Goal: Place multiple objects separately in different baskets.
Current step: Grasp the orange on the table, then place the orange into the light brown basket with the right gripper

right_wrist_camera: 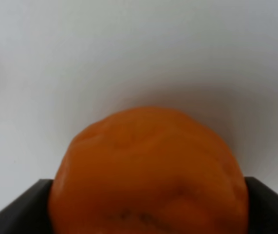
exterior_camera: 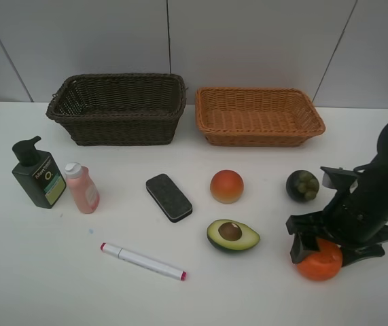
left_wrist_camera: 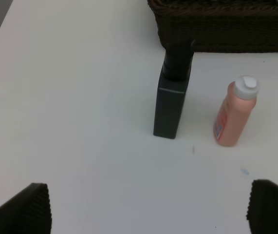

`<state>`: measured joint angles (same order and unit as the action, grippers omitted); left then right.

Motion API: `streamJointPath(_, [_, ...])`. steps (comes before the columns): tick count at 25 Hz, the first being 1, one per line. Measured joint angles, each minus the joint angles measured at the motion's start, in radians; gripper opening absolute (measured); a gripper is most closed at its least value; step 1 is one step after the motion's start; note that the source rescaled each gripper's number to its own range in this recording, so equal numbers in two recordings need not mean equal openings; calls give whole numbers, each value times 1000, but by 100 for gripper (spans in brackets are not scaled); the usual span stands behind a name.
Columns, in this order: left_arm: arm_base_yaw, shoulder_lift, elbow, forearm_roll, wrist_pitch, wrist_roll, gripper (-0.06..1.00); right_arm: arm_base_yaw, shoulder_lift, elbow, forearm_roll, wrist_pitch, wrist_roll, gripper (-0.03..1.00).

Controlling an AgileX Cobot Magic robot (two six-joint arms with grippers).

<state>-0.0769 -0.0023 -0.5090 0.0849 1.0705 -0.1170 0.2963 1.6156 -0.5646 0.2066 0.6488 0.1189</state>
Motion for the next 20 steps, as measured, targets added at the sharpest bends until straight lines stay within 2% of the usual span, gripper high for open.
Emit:
streamJointPath(6, [0, 0, 0, 0, 0, 0, 100, 0, -84, -131, -48, 132, 3, 65])
streamJointPath(12, [0, 0, 0, 0, 0, 0, 100, 0, -106, -458, -171, 282, 4, 65])
streamJointPath(16, [0, 0, 0, 0, 0, 0, 100, -13, -15, -675, -241, 325, 4, 65])
streamJointPath(20, [0, 0, 0, 0, 0, 0, 100, -49, 144, -847, -280, 306, 4, 65])
